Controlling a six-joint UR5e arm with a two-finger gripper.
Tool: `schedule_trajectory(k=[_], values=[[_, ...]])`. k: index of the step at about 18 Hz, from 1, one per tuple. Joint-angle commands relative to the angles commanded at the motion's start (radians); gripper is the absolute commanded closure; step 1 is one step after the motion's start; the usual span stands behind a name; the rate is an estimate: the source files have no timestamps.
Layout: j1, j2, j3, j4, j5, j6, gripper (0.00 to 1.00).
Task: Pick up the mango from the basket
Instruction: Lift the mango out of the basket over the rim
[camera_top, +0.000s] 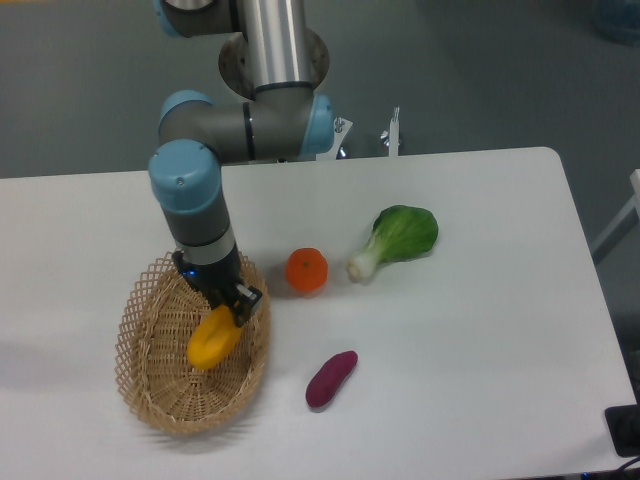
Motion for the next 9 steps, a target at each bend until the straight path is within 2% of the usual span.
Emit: schedule_trajectory(k=[5,9], values=[[0.11,-0.002,0.097,0.0,-0.048,0.035,0.55],[0.219,0.008,0.12,-0.003,-0.118,0.141,0.55]])
